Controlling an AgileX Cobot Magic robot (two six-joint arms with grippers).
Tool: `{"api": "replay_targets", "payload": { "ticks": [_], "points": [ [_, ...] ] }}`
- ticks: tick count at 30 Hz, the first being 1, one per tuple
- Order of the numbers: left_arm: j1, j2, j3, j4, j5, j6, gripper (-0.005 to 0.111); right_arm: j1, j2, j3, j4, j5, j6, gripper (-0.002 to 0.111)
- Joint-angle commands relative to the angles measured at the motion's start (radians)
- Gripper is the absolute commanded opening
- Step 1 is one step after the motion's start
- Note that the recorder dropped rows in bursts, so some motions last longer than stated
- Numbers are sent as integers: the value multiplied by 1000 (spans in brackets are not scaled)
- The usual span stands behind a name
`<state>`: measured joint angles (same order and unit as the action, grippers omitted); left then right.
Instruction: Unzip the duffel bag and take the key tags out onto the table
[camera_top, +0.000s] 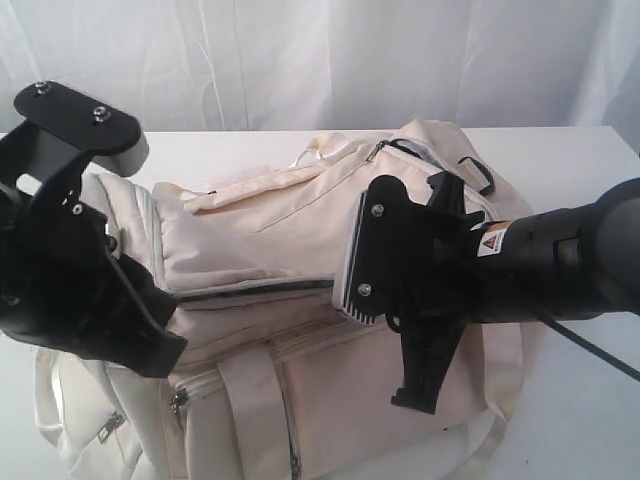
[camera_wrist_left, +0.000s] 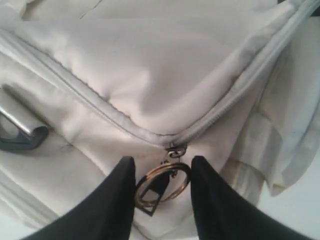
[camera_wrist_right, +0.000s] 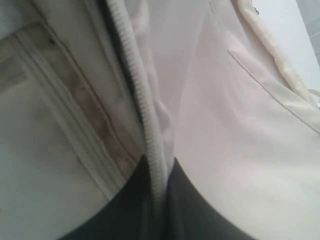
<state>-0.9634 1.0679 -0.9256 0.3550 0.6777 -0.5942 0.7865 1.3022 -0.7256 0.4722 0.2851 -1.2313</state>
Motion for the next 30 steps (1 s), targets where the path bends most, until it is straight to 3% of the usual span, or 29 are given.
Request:
{"api": "replay_targets", "payload": {
  "ticks": [1, 6, 17, 24, 30],
  "points": [
    [5, -21, 5, 130, 102, -69, 0, -2, -1, 5, 2, 5, 8, 0],
    [5, -21, 5, 325, 104, -146, 0, -2, -1, 5, 2, 5, 17, 0],
    [5, -8, 5, 485, 102, -188, 0, -2, -1, 5, 2, 5, 25, 0],
    [107, 48, 5, 488, 89, -192, 0, -2, -1, 5, 2, 7, 31, 0],
    [173, 62, 5, 486, -42, -192, 0, -2, -1, 5, 2, 10, 32, 0]
  ]
}}
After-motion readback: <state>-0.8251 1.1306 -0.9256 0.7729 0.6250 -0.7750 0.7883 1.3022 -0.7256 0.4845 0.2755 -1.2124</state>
